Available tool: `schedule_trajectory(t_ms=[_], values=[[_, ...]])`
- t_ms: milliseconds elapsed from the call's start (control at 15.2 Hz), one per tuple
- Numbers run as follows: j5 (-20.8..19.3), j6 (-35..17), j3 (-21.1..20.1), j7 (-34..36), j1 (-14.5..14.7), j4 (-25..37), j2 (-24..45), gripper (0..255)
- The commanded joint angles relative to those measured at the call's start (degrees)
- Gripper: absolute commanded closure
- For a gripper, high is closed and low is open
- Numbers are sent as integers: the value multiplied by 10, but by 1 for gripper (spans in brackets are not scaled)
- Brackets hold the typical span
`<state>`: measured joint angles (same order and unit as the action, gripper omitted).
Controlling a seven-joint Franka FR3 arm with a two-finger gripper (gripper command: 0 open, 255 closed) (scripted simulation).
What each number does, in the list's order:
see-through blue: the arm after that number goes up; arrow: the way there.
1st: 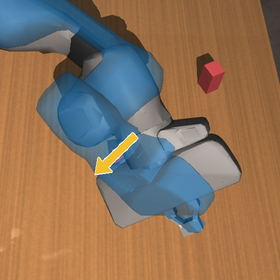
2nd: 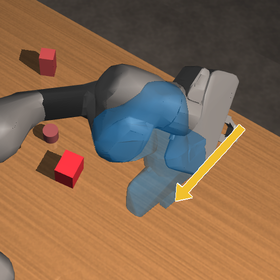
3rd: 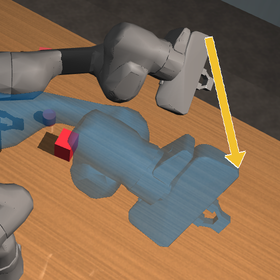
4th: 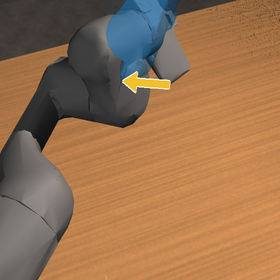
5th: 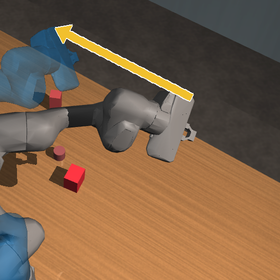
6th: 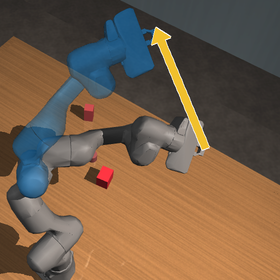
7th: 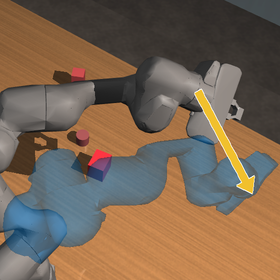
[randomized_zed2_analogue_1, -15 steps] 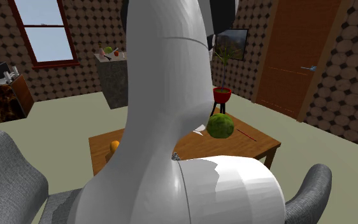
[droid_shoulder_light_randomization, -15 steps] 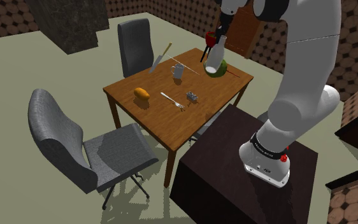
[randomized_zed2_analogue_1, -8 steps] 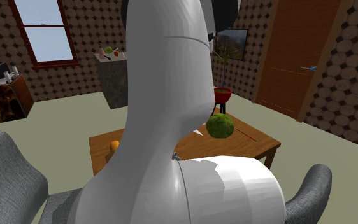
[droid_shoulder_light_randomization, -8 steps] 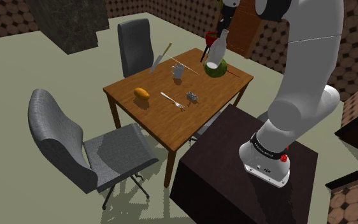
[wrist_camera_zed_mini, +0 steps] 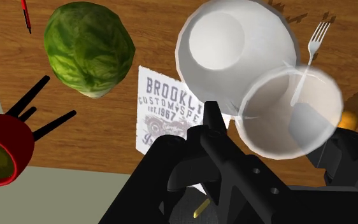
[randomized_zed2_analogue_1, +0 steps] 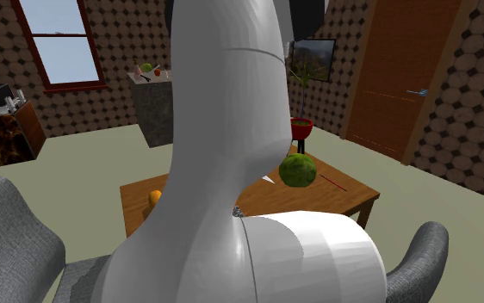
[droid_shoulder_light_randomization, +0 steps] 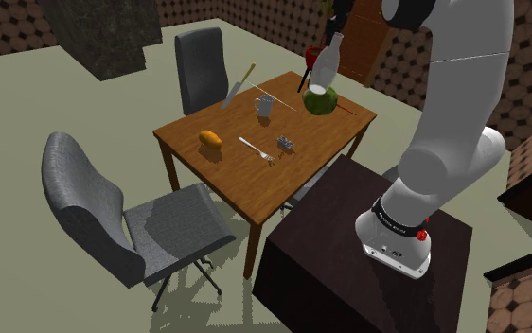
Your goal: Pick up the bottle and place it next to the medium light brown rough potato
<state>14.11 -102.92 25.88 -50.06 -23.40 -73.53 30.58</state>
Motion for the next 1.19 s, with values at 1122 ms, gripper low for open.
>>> schedule_trajectory(t_ms=[1122], values=[[-51, 4, -17, 135, 126, -85, -101, 255]])
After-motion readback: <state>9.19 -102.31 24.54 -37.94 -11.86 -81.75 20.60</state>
